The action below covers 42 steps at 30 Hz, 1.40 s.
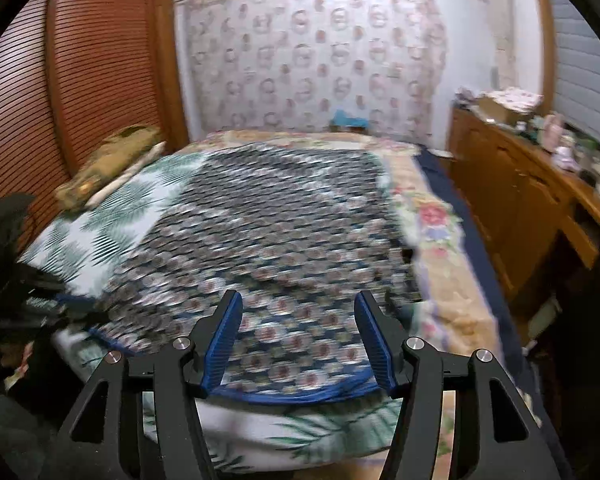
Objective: Fold small clothes
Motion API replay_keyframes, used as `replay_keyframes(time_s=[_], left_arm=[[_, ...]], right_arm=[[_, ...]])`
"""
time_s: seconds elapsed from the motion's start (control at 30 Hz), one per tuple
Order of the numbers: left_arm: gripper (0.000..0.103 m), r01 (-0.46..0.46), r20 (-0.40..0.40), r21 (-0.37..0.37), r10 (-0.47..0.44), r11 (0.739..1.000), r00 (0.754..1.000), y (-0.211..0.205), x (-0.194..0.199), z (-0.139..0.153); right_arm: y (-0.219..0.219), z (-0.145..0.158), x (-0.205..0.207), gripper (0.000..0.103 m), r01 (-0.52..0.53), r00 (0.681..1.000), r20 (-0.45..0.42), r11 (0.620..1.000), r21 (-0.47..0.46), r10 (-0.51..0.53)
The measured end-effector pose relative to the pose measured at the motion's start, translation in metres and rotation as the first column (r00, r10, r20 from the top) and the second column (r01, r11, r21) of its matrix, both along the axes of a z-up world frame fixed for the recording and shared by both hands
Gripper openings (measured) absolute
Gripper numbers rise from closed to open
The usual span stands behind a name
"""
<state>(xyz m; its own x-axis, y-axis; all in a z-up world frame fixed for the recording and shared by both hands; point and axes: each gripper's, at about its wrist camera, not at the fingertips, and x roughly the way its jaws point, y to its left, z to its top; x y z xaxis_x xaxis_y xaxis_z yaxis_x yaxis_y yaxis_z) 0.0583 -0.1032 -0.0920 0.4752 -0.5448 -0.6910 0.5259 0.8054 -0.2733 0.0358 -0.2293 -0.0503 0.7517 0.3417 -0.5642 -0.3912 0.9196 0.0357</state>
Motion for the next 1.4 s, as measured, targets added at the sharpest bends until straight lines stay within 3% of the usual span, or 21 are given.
replay_keyframes(time_s=[0.3,0.5,0.8,1.1,1.27,1.33,1.4], left_arm=[[0.005,0.017,0.097,-0.051,-0.012,0.999,0.995,-0.011,0.018,0.046],[0.004,0.011,0.105,-0.054,-0.005,0.998,0.995,-0.019,0.03,0.049],[0.004,-0.017,0.098,-0.059,0.023,0.998,0.995,-0.016,0.039,0.046],[0.004,-0.039,0.101,-0.071,0.046,0.997,0.994,-0.012,0.042,0.048],[0.004,-0.046,0.105,-0.073,0.053,0.996,0.993,-0.009,0.043,0.049],[0.004,-0.054,0.105,-0.071,0.061,0.996,0.993,-0.008,0.043,0.049],[0.004,-0.072,0.099,-0.066,0.079,0.995,0.992,-0.005,0.045,0.049]], right_arm=[[0.027,-0.003,-0.015,0.061,-0.11,0.994,-0.022,0.994,-0.016,0.109],[0.043,-0.012,-0.021,0.061,-0.169,0.985,-0.046,0.984,-0.048,0.167],[0.05,-0.029,-0.015,0.061,-0.167,0.983,-0.097,0.981,-0.098,0.158],[0.06,-0.039,-0.002,0.061,-0.138,0.988,-0.092,0.972,-0.187,0.123],[0.059,-0.037,0.004,0.061,-0.127,0.99,-0.084,0.978,-0.164,0.114],[0.053,-0.035,0.008,0.043,-0.132,0.989,-0.086,0.983,-0.125,0.122],[0.051,-0.033,0.016,0.012,-0.132,0.989,-0.083,0.986,-0.103,0.123]])
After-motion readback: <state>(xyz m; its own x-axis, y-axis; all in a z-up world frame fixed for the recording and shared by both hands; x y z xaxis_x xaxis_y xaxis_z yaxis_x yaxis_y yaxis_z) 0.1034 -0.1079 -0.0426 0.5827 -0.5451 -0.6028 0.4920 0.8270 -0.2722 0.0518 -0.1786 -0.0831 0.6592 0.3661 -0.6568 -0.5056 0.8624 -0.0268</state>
